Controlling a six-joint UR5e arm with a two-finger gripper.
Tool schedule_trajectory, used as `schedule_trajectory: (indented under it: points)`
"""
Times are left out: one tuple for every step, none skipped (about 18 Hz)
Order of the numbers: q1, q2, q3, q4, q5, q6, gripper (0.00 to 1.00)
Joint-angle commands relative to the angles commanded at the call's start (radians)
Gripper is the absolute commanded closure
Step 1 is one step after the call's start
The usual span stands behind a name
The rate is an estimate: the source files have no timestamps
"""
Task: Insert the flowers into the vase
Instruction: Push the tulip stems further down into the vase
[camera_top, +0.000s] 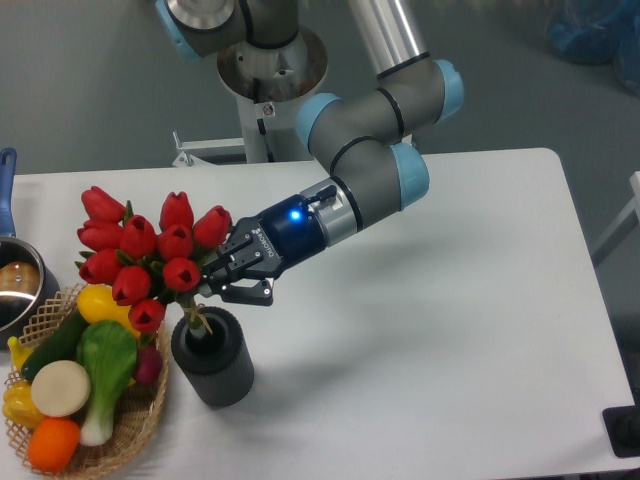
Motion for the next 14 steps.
schedule_trajectory:
  points:
    - [0.000, -0.003, 0.000, 0.000, -0.002, 0.006, 0.81]
    - [0.000, -0.005, 0.002, 0.000, -0.002, 0.011, 0.81]
    - [-0.002, -0.012, 0.006, 0.000, -0.002, 0.020, 0.81]
    - [0.000, -0.021, 0.011, 0.000, -0.002, 0.025, 0.81]
    - [-0.002, -0.028, 0.014, 0.000, -0.002, 0.029, 0.81]
    - [-0.002, -0.037, 0.014, 0.000, -0.003, 0.038, 0.81]
    - [-0.002, -0.041, 0.014, 0.000, -0.002, 0.052, 0.81]
    - [-0.002, -0.049, 0.015, 0.002, -0.003, 0.061, 0.81]
    - [-0.002, -0.058, 0.015, 0.000, -0.002, 0.072, 0.81]
    - [-0.002, -0.064, 0.015, 0.000, -0.002, 0.080, 0.81]
    - [-0.002, -0.074, 0.015, 0.000, -0.002, 0.086, 0.81]
    - [-0.002, -0.077, 0.012, 0.000, -0.002, 0.097, 0.81]
    - [-0.002, -0.078, 0.009, 0.000, -0.002, 0.104, 0.81]
    - [-0.002, -0.078, 0.009, 0.000, -0.002, 0.106, 0.81]
